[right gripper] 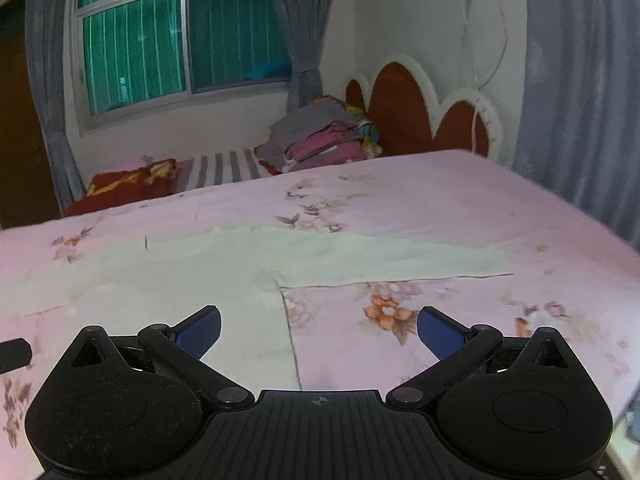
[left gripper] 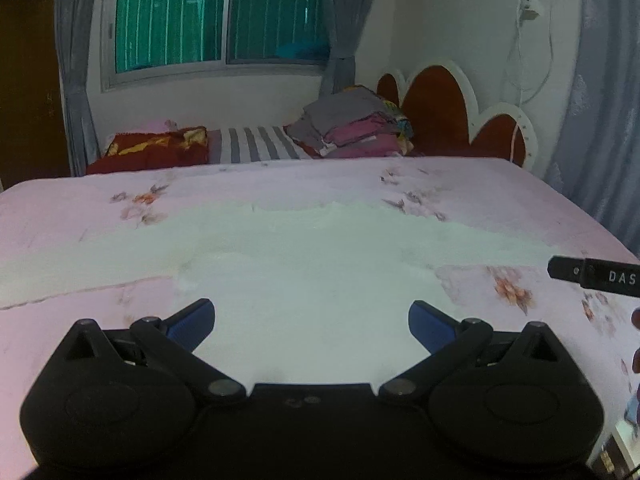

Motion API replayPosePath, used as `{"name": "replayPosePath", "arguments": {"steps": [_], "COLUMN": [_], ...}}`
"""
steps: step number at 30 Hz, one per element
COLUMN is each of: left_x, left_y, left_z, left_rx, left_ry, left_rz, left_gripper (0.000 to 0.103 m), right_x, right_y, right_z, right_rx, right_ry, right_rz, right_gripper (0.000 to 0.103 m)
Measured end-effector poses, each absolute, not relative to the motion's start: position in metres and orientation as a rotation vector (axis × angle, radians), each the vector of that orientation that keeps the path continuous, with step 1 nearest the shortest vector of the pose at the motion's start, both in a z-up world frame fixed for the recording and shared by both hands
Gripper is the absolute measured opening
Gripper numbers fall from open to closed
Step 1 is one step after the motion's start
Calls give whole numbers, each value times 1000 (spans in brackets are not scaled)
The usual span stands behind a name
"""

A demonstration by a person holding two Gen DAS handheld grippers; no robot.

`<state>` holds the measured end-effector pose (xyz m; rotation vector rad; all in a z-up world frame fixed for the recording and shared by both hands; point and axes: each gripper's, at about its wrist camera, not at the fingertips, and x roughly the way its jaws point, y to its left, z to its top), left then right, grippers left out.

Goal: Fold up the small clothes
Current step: 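Reach the right gripper to a sweater sleeve cuff and grasp it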

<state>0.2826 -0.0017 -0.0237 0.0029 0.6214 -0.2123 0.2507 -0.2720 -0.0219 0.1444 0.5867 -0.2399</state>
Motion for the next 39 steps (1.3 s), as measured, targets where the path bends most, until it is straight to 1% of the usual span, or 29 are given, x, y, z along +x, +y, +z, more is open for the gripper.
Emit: {"name": "replayPosePath", "arguments": {"steps": [4, 11, 19, 20, 21, 22, 32, 39], "left_x": [321, 380, 417, 421, 424, 426, 454, 466], "left_y": [-23, -68, -100, -103, -106, -108, -125, -124], "left_z": [-24, -40, -64, -66, -67, -69, -87, -94], "left_rx": [4, 6, 35, 37, 42, 49, 82, 68], "left_ry": [624, 702, 787, 793, 796, 797, 840, 861], "left_rz": [-180, -151, -125, -121, -113, -104, -78, -69], "left_gripper": [103, 103, 103, 103, 103, 103, 103, 103], "right_x": [287, 339, 362, 362, 362, 364, 360, 360], "right_y": [-317, -406, -486, -494, -504, -515, -589, -607], "right_z": [-33, -52, -81, -86, -92, -99, -147, -153], "right_rx": [208, 280, 332, 347, 366, 393, 609, 672], "right_ry": [600, 626, 642, 646, 655, 679, 687, 637], "right_rz": [-236, -323, -420, -433, -442, -460, -581, -587], "right_gripper": [103, 103, 102, 93, 63, 54, 54, 54]}}
